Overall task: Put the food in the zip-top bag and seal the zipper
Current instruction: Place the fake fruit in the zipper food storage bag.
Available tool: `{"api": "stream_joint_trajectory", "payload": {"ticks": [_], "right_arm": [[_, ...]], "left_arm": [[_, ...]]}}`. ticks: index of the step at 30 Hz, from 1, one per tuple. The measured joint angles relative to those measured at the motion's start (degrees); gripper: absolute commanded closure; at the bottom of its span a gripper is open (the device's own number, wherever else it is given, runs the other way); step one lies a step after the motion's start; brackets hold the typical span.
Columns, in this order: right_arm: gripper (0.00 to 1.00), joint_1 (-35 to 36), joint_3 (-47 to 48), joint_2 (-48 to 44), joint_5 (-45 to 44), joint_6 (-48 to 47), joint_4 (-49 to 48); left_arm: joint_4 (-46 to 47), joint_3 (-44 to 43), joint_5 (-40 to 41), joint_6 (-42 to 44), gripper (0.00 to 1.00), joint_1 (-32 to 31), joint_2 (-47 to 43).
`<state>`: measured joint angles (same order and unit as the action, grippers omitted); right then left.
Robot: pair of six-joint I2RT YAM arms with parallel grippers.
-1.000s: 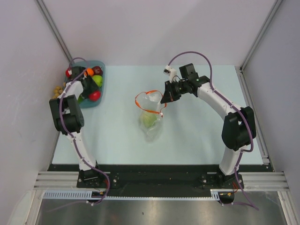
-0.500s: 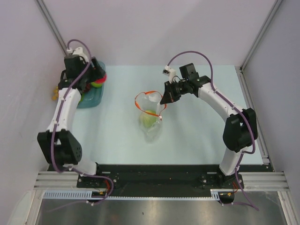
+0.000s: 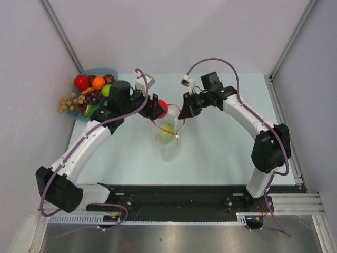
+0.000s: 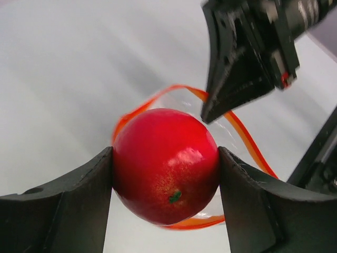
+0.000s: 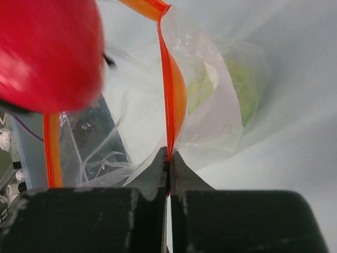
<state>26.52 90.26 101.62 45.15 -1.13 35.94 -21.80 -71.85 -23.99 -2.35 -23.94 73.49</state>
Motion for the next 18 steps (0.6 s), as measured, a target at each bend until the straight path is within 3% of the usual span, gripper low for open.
{"api": "stream_joint_trajectory", "payload": {"ticks": [6,11,12,14,15,18], "right_arm": [[1.0,0.0,-0.6,-0.1,0.9,0.5,-0.2],[1.0,0.0,-1.0,-0.8,1.4,0.5,-0.2],[1.0,0.0,-1.0,-1.0,1.5,0.5,-0.2],[1.0,0.0,-1.2,-1.5,1.9,0.3,-0.2],[1.0,0.0,-1.3,-1.7,2.0,0.2,-0.1],[1.0,0.1,-1.4,-2.3,2.4,-0.5,0.3]], "left_arm": [[0.6,5.0,0.0,3.6,0.52,-6.6,1.2],[0.4,5.1,1.4,6.2,0.32,-8.2,2.9],[-0.3,5.0,1.4,6.8,0.22,-8.3,3.6],[-3.0,3.9,1.3,8.0,0.13,-8.6,5.6],[-4.3,3.2,1.2,8.6,0.03,-8.8,6.6],[-9.9,-0.1,0.8,9.9,0.0,-9.3,10.0]]}}
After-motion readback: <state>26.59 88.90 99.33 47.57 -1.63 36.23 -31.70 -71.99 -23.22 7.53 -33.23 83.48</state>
